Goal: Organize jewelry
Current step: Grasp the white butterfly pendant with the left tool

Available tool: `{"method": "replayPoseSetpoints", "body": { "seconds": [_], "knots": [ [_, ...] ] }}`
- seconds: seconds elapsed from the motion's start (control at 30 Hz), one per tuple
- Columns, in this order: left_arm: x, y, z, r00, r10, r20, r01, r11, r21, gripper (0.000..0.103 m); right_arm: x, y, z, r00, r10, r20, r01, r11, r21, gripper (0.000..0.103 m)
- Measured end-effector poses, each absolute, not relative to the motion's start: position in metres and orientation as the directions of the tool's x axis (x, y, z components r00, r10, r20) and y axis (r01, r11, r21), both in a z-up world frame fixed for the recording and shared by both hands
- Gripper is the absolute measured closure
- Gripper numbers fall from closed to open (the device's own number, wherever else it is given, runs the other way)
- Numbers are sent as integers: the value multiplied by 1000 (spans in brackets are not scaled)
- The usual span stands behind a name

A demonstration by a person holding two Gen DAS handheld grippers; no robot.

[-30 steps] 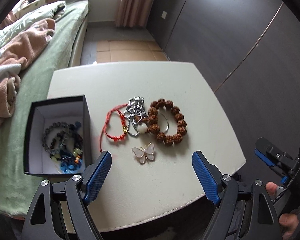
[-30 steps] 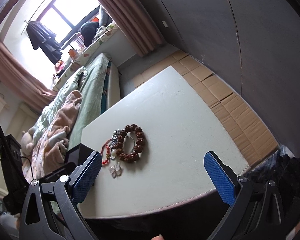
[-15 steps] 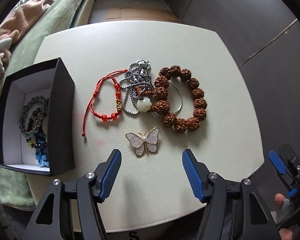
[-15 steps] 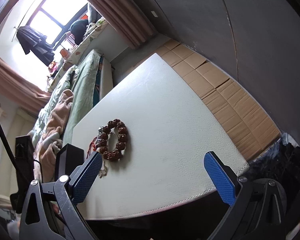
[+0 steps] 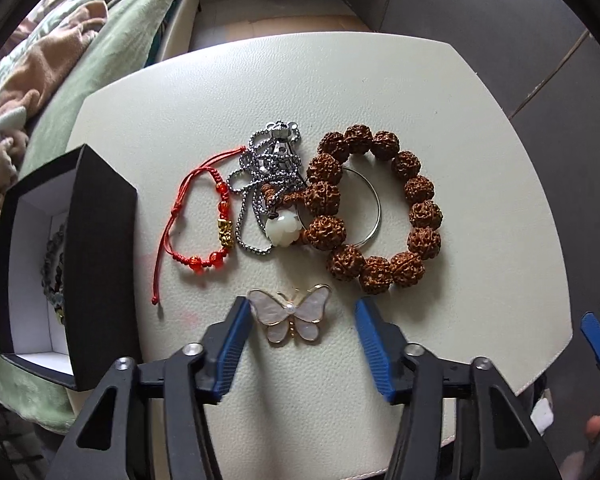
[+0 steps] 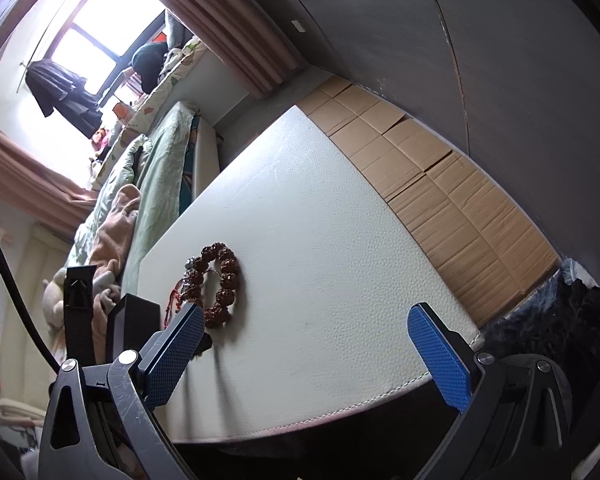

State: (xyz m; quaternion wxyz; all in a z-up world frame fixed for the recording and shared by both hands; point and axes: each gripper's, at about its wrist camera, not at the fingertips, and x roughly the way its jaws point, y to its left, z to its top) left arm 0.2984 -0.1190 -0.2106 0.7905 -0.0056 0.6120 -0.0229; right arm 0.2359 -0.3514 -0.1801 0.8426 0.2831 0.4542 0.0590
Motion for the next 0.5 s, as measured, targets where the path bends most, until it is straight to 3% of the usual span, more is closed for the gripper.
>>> {"method": "replayPoseSetpoints", "body": {
  "seconds": [0.03,0.43,0.5],
  "knots": [
    [298,-118,-210,255,-37,-966,28,999,-31,61,236,-351,-180,580,357,-732,154,835,529,0],
    [285,-108,-196,286,-110,-952,45,994,-102,67,242,-327,-173,563,366,-741,117,852,510,0],
    [283,-102,-190,291,-125,-949,42,992,-118,92,246,-321,-172,560,370,-742,110,854,509,0]
  ]
}}
